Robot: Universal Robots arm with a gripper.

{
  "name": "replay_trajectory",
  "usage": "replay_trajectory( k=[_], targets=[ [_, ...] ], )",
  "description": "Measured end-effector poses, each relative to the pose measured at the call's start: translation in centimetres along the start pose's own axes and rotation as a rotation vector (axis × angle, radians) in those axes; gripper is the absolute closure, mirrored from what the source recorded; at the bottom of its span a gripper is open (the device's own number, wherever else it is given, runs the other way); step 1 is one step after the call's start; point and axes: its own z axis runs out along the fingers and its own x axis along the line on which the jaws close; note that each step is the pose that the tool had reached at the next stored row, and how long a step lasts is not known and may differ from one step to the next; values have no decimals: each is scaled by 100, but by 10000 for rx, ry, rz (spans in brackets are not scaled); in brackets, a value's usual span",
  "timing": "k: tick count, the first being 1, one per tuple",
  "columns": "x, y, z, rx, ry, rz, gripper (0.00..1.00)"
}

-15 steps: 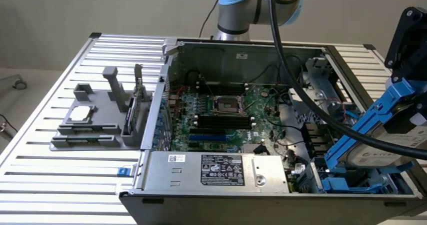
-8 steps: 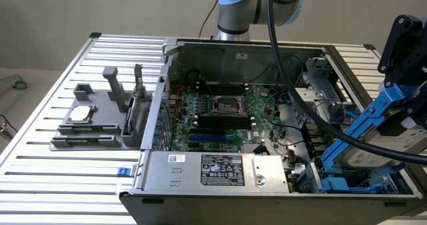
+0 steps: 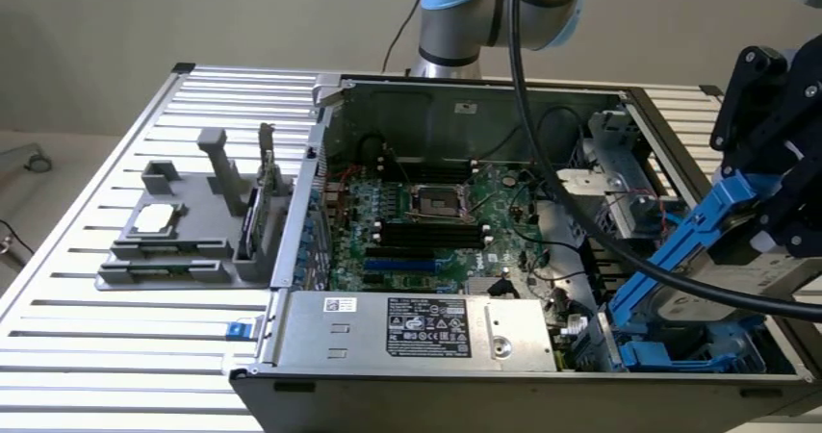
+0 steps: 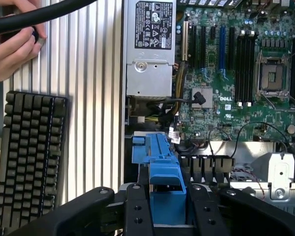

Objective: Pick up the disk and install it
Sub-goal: 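Pick up the disk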

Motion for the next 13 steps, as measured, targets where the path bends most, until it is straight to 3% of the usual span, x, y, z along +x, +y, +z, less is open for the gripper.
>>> replay_trajectory(
  k=[6,13],
  targets=[
    [-19,-62,33,4,0,1,67],
    [-16,-70,133,72,-9,-3,67]
  ],
)
